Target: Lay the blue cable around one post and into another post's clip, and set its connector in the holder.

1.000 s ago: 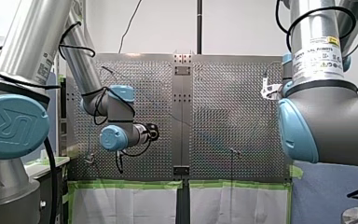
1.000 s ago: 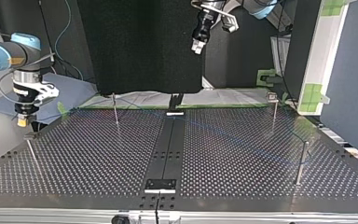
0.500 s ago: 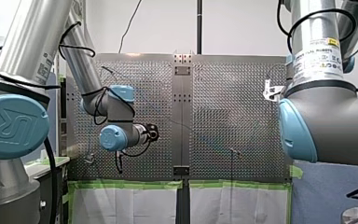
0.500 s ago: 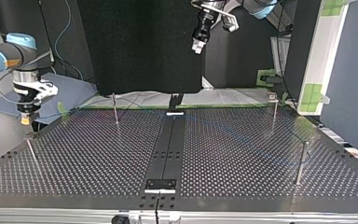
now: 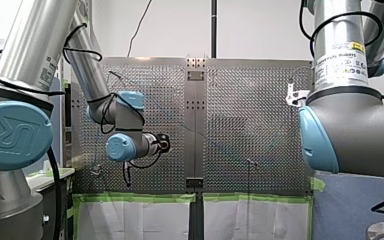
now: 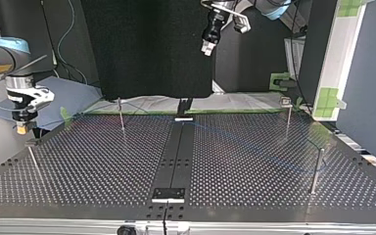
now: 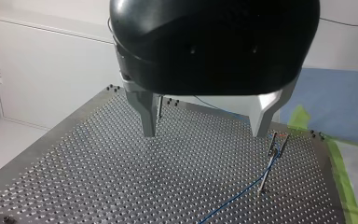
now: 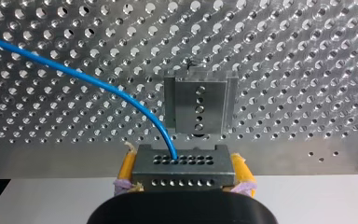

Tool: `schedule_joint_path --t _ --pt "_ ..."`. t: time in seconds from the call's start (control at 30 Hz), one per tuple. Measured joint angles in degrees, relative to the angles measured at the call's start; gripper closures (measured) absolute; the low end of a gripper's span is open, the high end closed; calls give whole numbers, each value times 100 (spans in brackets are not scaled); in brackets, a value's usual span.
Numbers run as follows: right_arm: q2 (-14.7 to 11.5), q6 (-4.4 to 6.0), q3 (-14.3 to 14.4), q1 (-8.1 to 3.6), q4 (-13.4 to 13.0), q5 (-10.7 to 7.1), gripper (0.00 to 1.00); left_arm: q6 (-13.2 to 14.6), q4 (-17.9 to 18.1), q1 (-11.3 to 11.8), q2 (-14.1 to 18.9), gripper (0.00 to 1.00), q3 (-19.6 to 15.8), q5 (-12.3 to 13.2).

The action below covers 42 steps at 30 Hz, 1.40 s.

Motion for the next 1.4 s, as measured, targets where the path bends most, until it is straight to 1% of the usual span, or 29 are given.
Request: schedule_joint_path --t 0.1,0.27,0.4,0.5,0.6,0.83,1.03,1.3,1.4 --pt "6 8 -2 -39 -9 -129 100 10 -13 0 -1 2 0 3" --pt "22 27 -14 -69 -7 -299 100 15 -17 0 0 2 0 4" --pt "155 58 -143 -102 112 -427 100 16 -18 0 0 2 3 4" --pt "248 62 -298 -110 166 -483 100 11 -18 0 -1 2 7 4" --pt "289 64 -409 -120 181 -537 100 10 -18 0 -2 2 13 5" --pt "315 67 -589 -126 191 -638 100 10 -38 0 -1 2 58 5" --pt "339 64 -653 -103 189 -756 100 1 -47 0 -4 2 89 4" --pt "399 59 -662 -67 194 -927 100 -1 -53 0 -3 2 114 4" --pt "410 62 -665 -57 194 -962 100 -1 -54 0 -3 2 120 4"
